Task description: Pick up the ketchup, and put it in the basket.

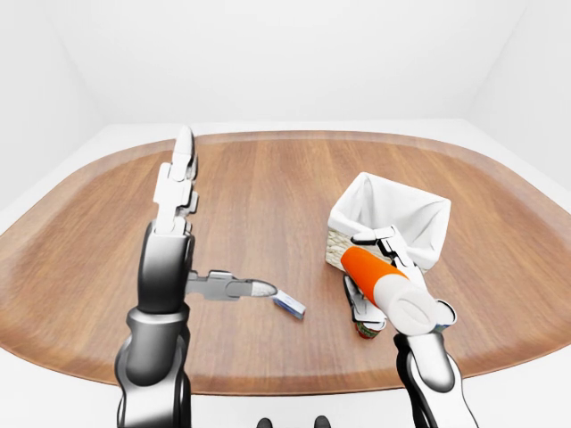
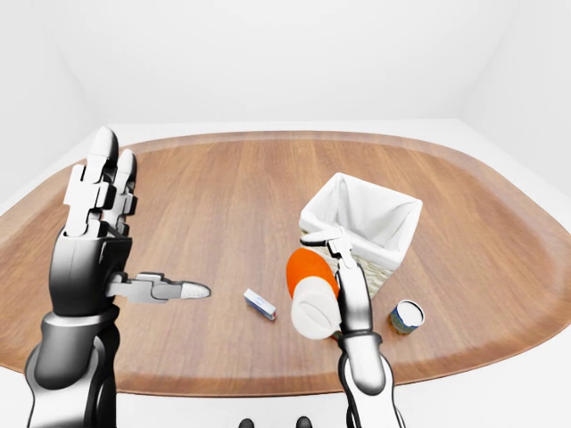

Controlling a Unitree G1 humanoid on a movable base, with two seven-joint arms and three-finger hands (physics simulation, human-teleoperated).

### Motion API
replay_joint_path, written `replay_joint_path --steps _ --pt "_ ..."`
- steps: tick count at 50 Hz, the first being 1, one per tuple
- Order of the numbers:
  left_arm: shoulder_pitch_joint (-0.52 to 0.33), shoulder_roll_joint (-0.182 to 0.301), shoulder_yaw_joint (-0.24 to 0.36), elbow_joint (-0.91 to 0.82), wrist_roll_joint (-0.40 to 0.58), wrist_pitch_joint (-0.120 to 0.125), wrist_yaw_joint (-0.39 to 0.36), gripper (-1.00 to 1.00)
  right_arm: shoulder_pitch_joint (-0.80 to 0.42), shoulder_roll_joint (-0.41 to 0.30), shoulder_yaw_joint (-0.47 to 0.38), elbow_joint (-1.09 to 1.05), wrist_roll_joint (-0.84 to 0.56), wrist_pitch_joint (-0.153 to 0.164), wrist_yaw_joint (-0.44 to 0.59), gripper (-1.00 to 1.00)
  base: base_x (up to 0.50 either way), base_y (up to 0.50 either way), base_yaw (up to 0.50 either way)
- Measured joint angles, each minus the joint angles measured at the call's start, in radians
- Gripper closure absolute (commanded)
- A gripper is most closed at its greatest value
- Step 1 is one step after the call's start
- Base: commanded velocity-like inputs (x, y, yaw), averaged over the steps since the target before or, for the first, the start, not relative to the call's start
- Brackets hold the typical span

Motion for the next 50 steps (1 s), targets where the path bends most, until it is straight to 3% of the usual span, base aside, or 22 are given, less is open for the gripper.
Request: replay_joint_path --steps 10,20,50 --pt "0.052 0.011 0.097 0.030 -0.077 0.000 0.007 -1.00 0.004 -0.002 0.004 -0.014 -0.002 0.000 -0.001 1.00 0.00 0.00 0.00" --pt "0.077 0.017 0.156 0.049 -0.121 0.000 0.009 -1.00 0.009 -0.003 0.009 -0.026 -0.005 0.000 -0.005 1.00 0.00 0.00 0.00" --pt "0.128 0.014 0.211 0.282 -0.218 0.000 0.038 -1.00 0.014 -0.010 0.037 -0.020 -0.023 0.000 -0.018 1.00 0.00 0.00 0.00"
